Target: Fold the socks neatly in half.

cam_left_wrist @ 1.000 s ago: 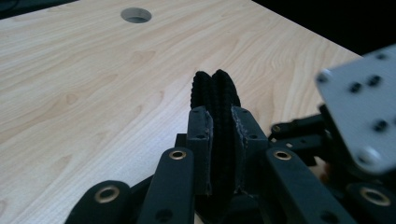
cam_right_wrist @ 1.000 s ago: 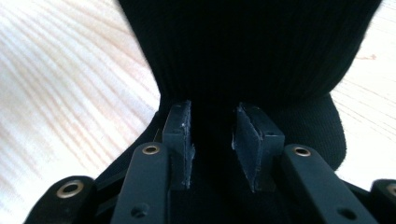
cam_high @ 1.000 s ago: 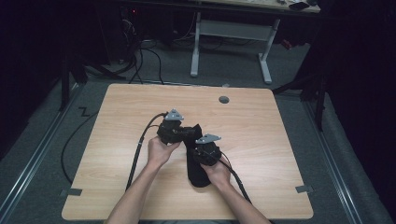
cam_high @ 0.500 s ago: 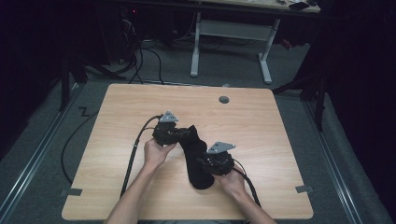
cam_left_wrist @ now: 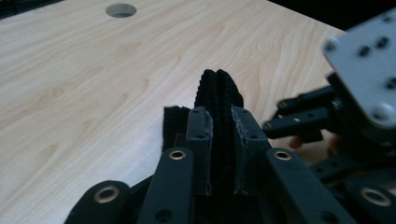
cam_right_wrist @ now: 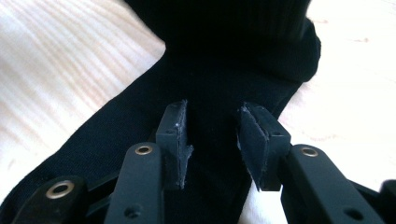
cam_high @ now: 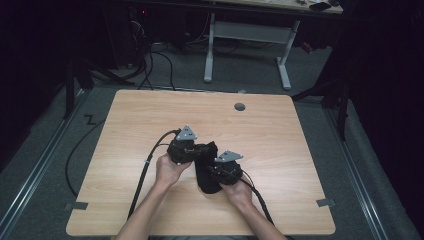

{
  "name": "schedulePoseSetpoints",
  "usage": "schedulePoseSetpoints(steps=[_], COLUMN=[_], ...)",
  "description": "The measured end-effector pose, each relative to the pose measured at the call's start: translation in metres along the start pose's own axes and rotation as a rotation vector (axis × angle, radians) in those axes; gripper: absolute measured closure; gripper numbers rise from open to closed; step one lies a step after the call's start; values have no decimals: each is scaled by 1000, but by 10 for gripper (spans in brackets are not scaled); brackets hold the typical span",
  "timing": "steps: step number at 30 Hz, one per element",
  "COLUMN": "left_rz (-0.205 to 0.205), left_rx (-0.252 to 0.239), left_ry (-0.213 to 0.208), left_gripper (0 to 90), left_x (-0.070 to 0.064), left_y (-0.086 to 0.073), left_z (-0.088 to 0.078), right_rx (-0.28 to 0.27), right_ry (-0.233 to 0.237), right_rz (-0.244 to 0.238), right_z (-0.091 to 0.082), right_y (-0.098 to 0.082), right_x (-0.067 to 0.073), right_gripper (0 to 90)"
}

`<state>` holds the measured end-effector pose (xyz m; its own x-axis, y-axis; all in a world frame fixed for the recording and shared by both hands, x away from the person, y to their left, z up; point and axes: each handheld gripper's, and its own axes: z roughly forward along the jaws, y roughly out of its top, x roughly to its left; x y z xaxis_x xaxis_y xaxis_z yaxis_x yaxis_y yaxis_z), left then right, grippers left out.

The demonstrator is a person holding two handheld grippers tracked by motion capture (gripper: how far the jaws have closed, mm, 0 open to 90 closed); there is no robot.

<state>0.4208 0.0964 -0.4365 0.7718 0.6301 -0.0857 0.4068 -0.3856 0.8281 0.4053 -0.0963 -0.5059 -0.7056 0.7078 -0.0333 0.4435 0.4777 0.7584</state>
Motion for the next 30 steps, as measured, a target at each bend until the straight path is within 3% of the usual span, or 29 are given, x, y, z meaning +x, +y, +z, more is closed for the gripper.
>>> schedulePoseSetpoints(steps=[6, 8, 10, 12, 13, 18, 22, 30], left_rz=[-10, -14, -21, -27, -29, -40, -41, -25], left_rx=[16, 16, 19, 21, 22, 23, 25, 19], left_ry=[0, 3, 4, 5, 6, 5, 5, 30], left_gripper=[788, 788, 788, 788, 788, 788, 788, 788], left_x=[-4, -4, -3, -2, -1, 0, 0, -4], left_y=[-13, -16, -18, -19, -20, -22, -22, -22], left_z=[5, 6, 7, 8, 8, 12, 13, 3], right_rx=[17, 11, -50, -57, -48, 1, 37, 16], right_ry=[-1, 22, 51, 61, 87, 138, 123, 51], right_rz=[15, 24, 36, 25, 5, -1, -32, -26], right_z=[4, 0, -19, -26, -36, -41, -31, -12], right_y=[7, 7, 7, 6, 2, -13, -16, -8], right_x=[-1, -2, -2, -1, 0, 4, 10, 14], right_gripper=[609, 582, 574, 574, 573, 570, 572, 575])
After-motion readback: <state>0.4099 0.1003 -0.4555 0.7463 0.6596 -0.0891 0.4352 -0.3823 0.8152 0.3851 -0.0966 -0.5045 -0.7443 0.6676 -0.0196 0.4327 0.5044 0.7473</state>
